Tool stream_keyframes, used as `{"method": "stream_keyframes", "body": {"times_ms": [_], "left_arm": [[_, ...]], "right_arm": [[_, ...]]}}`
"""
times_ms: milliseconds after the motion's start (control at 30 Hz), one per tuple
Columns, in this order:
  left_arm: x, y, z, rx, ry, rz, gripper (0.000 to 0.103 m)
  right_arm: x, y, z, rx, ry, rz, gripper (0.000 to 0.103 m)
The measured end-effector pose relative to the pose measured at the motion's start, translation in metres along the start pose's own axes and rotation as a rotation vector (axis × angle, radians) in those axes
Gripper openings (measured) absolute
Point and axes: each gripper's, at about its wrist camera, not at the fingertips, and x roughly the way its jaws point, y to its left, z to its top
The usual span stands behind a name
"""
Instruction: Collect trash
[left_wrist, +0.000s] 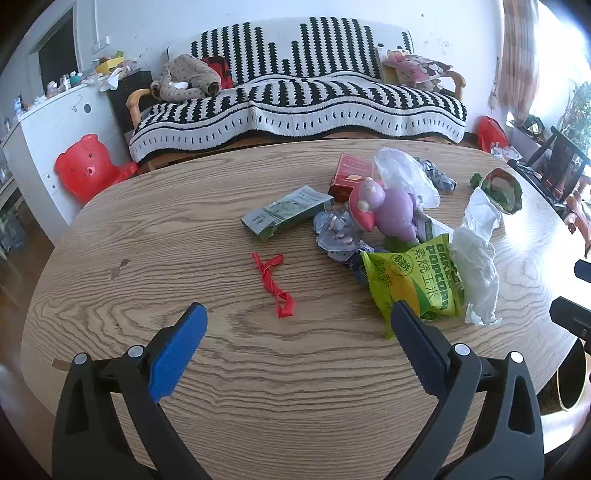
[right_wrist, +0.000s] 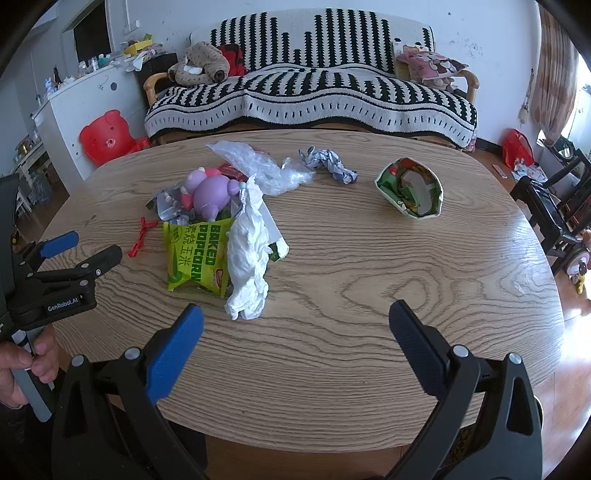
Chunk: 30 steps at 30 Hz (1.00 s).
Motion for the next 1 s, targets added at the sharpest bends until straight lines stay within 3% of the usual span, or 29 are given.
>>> {"method": "stream_keyframes", "body": {"times_ms": [1000], "left_arm": [[0.0, 0.0003, -0.0006, 0.001, 0.001, 0.001, 0.097]], "right_arm": [[0.002, 0.002, 0.0008, -0.005, -0.002, 0.0, 0.097]]}}
